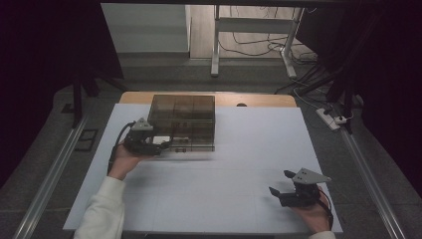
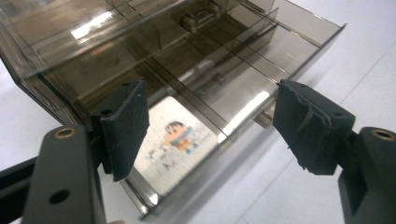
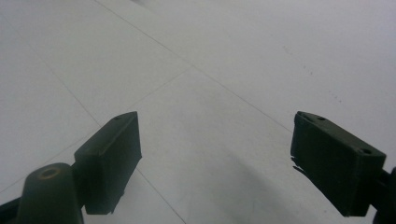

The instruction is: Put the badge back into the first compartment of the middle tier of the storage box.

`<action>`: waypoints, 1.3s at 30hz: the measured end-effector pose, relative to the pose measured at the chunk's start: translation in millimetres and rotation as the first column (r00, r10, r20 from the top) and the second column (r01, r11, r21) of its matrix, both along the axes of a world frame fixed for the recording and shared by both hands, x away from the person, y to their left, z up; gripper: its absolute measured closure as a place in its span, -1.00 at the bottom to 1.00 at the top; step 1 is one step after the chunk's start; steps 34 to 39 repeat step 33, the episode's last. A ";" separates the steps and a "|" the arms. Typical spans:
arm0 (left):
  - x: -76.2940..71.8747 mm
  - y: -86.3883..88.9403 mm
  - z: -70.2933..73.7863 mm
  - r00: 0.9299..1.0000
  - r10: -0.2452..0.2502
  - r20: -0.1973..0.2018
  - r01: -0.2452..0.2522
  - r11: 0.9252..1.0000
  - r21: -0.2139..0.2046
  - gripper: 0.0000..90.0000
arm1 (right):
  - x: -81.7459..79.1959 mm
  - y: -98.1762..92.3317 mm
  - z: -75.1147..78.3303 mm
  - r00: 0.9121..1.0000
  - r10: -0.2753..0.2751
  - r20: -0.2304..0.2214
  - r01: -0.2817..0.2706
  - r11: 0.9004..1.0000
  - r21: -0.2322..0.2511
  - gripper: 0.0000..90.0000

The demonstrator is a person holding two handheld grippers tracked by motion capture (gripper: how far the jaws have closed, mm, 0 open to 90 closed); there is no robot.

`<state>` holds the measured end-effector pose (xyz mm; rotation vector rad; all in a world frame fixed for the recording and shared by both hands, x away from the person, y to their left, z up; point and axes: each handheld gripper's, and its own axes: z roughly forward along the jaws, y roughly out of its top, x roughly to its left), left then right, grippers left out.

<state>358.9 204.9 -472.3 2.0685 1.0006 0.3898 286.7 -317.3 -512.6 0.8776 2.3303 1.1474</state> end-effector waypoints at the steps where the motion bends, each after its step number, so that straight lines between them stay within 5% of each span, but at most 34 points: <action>1: -3.6 -0.5 -1.3 1.000 -0.003 -0.004 0.003 1.000 0.005 -0.41 | -0.1 -0.1 0.1 1.000 0.001 0.001 -0.001 1.000 -0.001 -0.64; 22: -88.7 20.6 -36.4 0.999 -0.005 -0.032 0.007 0.999 0.049 -0.46 | -0.6 3.3 0.4 1.000 0.019 0.005 -0.019 1.000 0.000 -0.64; 39: -95.7 24.5 -37.4 1.000 0.010 -0.016 -0.009 0.999 0.041 -0.47 | -1.3 3.3 0.6 1.000 0.017 0.005 -0.017 1.000 -0.002 -0.64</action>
